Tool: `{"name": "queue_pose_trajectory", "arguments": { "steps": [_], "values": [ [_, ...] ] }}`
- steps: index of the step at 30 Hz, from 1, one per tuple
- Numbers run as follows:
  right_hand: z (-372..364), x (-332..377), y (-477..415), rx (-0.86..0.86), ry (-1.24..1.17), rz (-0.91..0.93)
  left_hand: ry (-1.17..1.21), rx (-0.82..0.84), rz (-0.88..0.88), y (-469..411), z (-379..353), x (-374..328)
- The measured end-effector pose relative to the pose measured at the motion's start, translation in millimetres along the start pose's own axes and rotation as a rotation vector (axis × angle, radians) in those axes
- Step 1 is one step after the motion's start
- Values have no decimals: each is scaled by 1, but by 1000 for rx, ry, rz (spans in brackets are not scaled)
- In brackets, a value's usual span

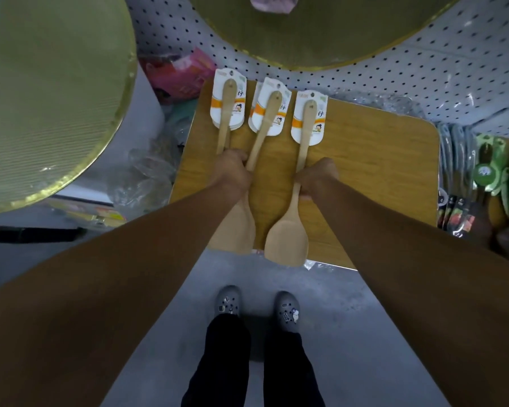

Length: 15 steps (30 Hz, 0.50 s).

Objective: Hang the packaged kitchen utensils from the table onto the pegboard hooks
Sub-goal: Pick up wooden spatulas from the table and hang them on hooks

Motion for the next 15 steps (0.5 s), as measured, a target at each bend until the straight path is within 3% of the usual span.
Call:
{"name": "queue_pose_trajectory", "arguments": {
  "steps": [3,9,15],
  "values": [
    [7,-9,11,123,-109,-139,79,81,96,3,9,8],
    [43,-41,65,211,-418,-167,266,183,212,41,16,20],
    [87,-83,121,230,-551,-102,275,266,111,102,19,12]
  ]
}}
Point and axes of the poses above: each hand's wrist, its own y-axis away from the middle knuckle, its own z-axis out of the back of the hand, x = y × z, the point moved 5 cm from there along -y, towards the middle knuckle, and after that the axes turned 14 degrees about -y, right-handed, at the moved point
